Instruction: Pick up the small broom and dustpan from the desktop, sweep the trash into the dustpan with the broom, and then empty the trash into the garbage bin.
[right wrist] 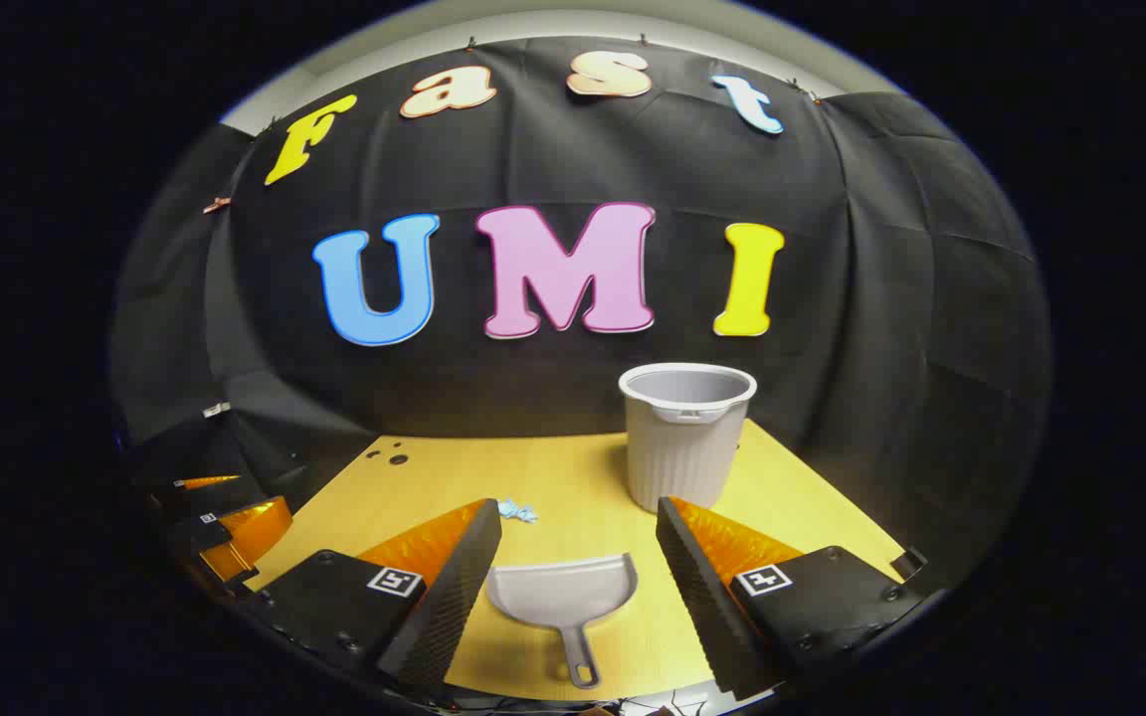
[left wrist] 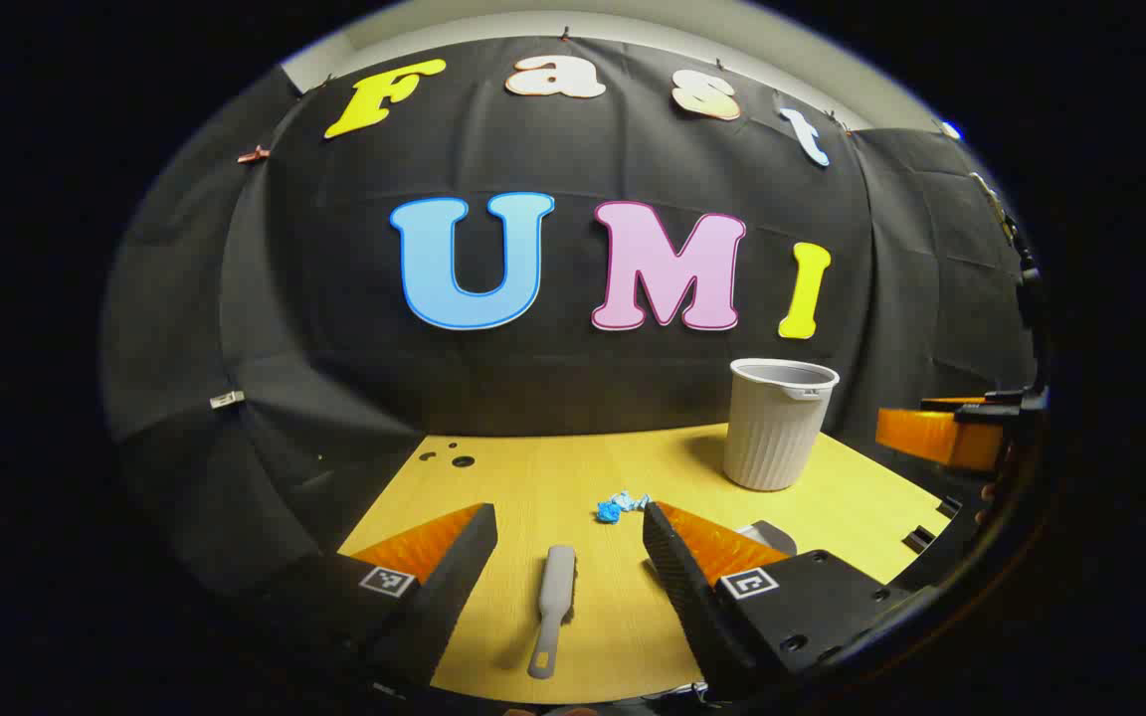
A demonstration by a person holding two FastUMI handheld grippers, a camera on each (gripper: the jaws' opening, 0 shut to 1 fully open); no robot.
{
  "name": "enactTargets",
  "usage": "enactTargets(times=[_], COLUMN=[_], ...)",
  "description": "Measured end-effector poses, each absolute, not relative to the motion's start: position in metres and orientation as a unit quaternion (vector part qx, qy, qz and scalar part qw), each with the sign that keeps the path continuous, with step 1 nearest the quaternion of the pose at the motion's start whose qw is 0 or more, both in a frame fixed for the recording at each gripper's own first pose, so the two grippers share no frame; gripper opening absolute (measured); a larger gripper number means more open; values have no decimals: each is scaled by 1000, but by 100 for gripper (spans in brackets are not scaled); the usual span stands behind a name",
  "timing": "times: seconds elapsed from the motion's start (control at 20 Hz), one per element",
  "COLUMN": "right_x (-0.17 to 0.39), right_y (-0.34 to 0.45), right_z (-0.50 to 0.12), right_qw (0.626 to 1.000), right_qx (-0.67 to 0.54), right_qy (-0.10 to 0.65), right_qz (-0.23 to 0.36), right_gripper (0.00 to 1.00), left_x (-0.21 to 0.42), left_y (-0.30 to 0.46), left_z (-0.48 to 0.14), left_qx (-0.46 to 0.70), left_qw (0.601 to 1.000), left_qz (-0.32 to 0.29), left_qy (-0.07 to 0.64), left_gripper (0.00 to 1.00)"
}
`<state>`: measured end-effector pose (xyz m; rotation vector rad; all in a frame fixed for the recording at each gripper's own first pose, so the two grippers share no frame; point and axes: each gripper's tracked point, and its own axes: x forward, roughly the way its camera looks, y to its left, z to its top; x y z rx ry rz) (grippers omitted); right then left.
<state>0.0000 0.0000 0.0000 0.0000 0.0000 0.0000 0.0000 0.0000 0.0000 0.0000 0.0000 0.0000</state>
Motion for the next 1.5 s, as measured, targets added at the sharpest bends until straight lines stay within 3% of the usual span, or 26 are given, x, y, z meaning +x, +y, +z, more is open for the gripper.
enactTargets(times=[0.1, 0.15, 0.55, 1.5], right_x=[9, 14, 42, 80], right_y=[3, 4, 0, -1], right_z=[-6, -12, -31, -100], right_qw=[1000, 1000, 996, 980], right_qx=[-5, -4, -9, 2], right_qy=[13, 24, 72, 174], right_qz=[8, 12, 45, 101], right_gripper=[98, 98, 97, 99], left_x=[2, 2, 20, 74], left_y=[3, 6, 6, 30], left_z=[-7, -10, -26, -166], left_qx=[-3, -4, -30, -38], left_qw=[1000, 1000, 998, 953], left_qz=[11, 20, 31, 13], left_qy=[11, 15, 51, 299], left_gripper=[92, 96, 96, 95])
